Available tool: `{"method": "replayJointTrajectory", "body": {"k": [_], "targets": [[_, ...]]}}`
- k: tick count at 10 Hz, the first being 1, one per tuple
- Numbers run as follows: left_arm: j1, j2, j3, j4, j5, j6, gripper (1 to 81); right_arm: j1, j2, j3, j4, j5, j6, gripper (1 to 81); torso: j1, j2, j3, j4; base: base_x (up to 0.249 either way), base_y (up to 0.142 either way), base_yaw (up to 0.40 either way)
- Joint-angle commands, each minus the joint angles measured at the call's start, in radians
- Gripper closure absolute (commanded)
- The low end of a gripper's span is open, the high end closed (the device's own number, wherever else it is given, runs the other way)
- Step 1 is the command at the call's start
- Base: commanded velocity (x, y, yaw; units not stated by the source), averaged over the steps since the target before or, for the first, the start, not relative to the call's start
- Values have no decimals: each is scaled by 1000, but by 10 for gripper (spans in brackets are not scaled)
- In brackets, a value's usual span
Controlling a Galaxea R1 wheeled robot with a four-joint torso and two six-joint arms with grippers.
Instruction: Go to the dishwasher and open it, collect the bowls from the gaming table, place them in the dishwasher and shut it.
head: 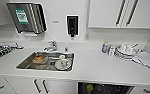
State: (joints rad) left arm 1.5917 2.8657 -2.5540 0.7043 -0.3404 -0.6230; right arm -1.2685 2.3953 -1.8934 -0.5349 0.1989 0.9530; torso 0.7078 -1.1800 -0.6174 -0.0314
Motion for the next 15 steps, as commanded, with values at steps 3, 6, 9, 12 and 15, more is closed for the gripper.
{"method": "replayJointTrajectory", "body": {"k": [3, 6, 9, 12, 15], "targets": [[-8, -11, 5, 12, 34, 6, 10, 306, -109, 189, 111, 13, 44, 10, 0, 0, 0, 0, 0, 0, 0], [-9, -6, 5, 12, 41, 8, 10, 344, -118, 249, 153, 43, 44, 10, 0, 0, 0, 0, 0, 0, 0], [-8, -9, 5, 12, 41, 8, 10, 317, -126, 271, 106, 114, 40, 10, 0, 0, 0, 0, 0, 0, 0], [-14, -2, 5, 9, 41, 8, 10, 128, -77, 122, -75, 14, 33, 10, 0, 0, 0, 0, 0, 0, 0], [-17, 5, 3, 4, 41, 8, 10, -29, 18, -82, -174, 37, 32, 10, 0, 0, 0, 0, 0, 0, 0]]}}
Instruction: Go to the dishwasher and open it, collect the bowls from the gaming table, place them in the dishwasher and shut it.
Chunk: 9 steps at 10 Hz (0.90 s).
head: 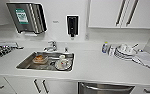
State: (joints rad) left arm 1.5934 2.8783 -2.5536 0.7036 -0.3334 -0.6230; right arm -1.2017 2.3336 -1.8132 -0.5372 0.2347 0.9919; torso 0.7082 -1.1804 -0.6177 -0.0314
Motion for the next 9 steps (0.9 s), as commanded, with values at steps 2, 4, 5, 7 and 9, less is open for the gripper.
{"method": "replayJointTrajectory", "body": {"k": [2, 4, 5, 7, 9], "targets": [[-23, 9, -29, 5, 34, 6, 10, -175, 153, -300, -216, 15, -7, 10, 0, 0, 0, 0, 0, 0, 0], [-23, 49, -89, 5, 34, 6, 10, -230, 249, -452, -280, 15, -7, 10, 0, 0, 0, 0, 0, 0, 0], [-23, 76, -138, 4, 36, 6, 10, -253, 310, -557, -308, 15, -7, 10, 0, 0, 0, 0, 0, 0, 0], [-54, 116, -212, 0, 120, -3, 10, -292, 371, -666, -352, 14, -6, 10, 0, 0, 0, 0, 0, 0, 0], [-60, 127, -215, -15, 191, -1, 10, -312, 436, -764, -351, 0, -6, 10, 0, 0, 0, 0, 0, 0, 0]]}}
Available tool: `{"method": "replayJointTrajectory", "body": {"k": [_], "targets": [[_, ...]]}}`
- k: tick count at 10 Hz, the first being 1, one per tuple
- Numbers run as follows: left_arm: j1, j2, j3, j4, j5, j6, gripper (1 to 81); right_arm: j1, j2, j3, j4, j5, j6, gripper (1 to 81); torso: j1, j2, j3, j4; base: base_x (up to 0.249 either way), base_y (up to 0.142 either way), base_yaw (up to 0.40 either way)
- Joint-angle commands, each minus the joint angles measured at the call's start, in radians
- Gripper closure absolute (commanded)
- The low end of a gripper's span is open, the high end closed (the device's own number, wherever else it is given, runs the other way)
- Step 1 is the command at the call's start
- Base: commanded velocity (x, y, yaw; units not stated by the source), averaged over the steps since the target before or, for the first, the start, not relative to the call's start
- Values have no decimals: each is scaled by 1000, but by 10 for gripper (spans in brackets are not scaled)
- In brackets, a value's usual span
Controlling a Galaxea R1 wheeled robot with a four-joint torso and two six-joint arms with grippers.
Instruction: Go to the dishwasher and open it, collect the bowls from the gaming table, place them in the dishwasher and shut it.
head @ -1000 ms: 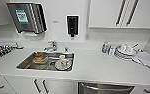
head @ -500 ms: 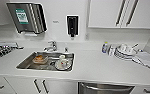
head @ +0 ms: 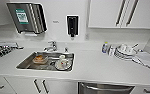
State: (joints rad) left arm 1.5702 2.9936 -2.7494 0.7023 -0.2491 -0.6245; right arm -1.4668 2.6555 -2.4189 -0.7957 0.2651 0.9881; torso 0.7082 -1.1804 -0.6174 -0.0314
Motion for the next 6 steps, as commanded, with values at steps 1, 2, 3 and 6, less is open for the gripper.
{"method": "replayJointTrajectory", "body": {"k": [1, 2, 3, 6], "targets": [[-40, 13, -21, -14, 108, 0, 10, -57, 164, -234, -92, -32, -2, 10, 0, 0, 0, 0, 0, 0, 0], [-46, 13, -21, -14, 143, 0, 10, -68, 219, -315, -93, -32, -2, 10, 0, 0, 0, 0, 0, 0, 0], [-57, 13, -21, -14, 187, -1, 10, -76, 258, -369, -92, -32, -2, 10, 0, 0, 0, 0, 0, 0, 0], [-69, 15, -20, -18, 203, 0, 10, -93, 303, -379, -91, -32, 1, 10, 0, 0, 0, 0, 0, 0, 0]]}}
